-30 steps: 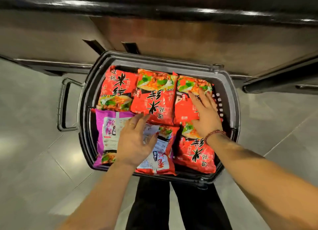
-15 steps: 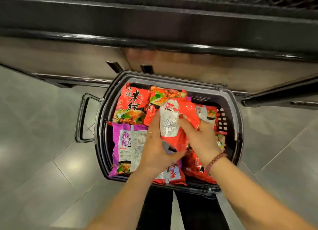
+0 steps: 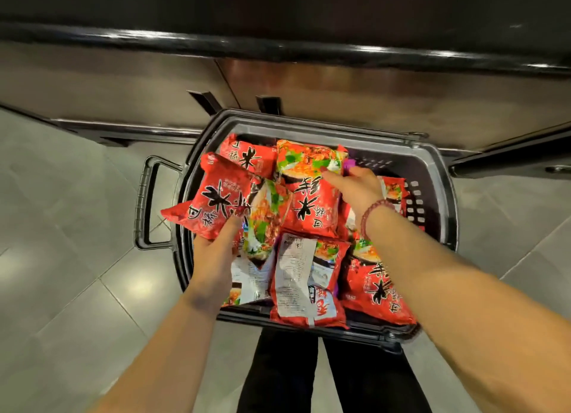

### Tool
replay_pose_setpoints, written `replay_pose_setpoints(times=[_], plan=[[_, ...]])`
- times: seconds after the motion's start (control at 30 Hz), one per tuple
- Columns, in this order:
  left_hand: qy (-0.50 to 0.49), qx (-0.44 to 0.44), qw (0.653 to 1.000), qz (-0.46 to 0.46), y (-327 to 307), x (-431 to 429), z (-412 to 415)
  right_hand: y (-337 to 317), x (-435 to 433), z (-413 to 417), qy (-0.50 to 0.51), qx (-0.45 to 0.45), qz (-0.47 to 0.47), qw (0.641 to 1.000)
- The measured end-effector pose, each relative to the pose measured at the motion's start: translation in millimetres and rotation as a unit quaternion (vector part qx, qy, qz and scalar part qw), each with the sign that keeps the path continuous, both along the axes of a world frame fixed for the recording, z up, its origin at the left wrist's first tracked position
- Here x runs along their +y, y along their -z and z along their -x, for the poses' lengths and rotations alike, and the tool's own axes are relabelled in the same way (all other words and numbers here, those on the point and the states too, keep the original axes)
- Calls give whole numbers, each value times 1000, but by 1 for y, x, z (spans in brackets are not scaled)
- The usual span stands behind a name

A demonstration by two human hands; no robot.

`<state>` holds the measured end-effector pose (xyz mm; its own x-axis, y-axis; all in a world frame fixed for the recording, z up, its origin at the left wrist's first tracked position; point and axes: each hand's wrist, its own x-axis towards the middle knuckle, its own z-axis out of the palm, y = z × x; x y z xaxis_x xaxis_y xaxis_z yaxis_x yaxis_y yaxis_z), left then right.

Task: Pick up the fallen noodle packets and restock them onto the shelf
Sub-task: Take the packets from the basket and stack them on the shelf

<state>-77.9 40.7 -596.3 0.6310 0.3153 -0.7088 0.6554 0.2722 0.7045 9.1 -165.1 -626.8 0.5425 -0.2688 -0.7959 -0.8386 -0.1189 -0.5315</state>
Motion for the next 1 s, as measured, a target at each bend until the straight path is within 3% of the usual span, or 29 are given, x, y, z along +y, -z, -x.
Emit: replay_pose_setpoints(times=[0.1,0.3,0.47,0.73,1.0], plan=[[9,17,1000,7,4,2,8,14,7,-10,-4,49,-43,998],[8,25,999,29,2,-2,21,20,24,-10,-39,2,77,996],[-17,52,998,40,-18,1,28,-1,9,8,87,5,-13,996],[27,31,998,43,-122,8,35,-132,-18,49,305,-97,-201,926],[73,-54,987,132,-251,-13,29,-291,-29,85,384,-216,-298,847]])
